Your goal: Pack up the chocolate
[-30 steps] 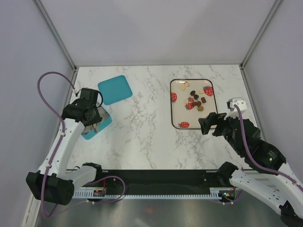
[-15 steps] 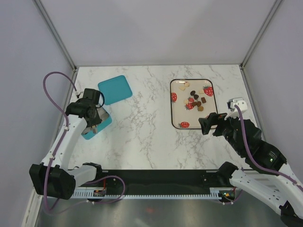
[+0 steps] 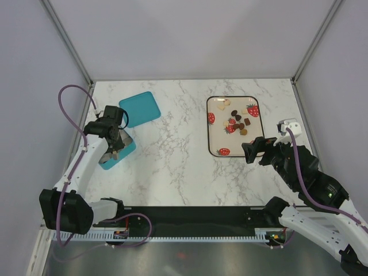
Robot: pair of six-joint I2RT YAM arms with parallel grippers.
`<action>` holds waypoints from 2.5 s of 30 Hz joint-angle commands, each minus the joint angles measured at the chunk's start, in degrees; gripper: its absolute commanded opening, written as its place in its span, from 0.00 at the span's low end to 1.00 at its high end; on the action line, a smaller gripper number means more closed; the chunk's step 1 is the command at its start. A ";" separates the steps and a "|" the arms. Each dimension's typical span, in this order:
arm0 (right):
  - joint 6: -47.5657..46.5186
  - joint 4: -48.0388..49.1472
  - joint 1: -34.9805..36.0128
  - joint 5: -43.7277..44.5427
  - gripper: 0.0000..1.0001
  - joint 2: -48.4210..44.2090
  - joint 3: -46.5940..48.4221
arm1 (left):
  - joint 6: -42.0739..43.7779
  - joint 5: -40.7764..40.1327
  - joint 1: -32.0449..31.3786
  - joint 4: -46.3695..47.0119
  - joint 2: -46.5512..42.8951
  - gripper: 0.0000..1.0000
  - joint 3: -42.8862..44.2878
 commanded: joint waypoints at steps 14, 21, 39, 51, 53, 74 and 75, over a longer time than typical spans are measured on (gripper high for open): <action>0.10 1.86 0.27 1.13 0.95 0.44 0.26 | 3.02 -2.23 0.52 2.27 -0.65 0.47 0.79; 1.42 1.77 0.35 0.69 0.95 0.52 0.26 | 6.79 4.44 0.43 1.83 -3.37 0.48 5.54; 3.35 2.39 0.27 2.53 0.94 6.76 1.66 | 3.29 32.49 -6.33 16.50 -11.90 0.48 2.56; 3.79 -2.71 0.27 9.21 0.94 7.29 7.73 | 1.70 18.34 -36.82 34.87 6.54 0.49 5.79; 3.79 -3.15 0.27 9.91 0.94 7.21 7.99 | 2.75 17.55 -38.50 35.40 11.81 0.49 7.99; 0.80 -3.59 0.26 13.17 0.95 5.27 7.46 | 6.97 12.19 -44.75 42.17 38.72 0.51 24.35; 0.46 -3.59 0.26 13.17 0.95 5.36 7.38 | 6.97 12.19 -44.92 42.09 39.25 0.51 25.22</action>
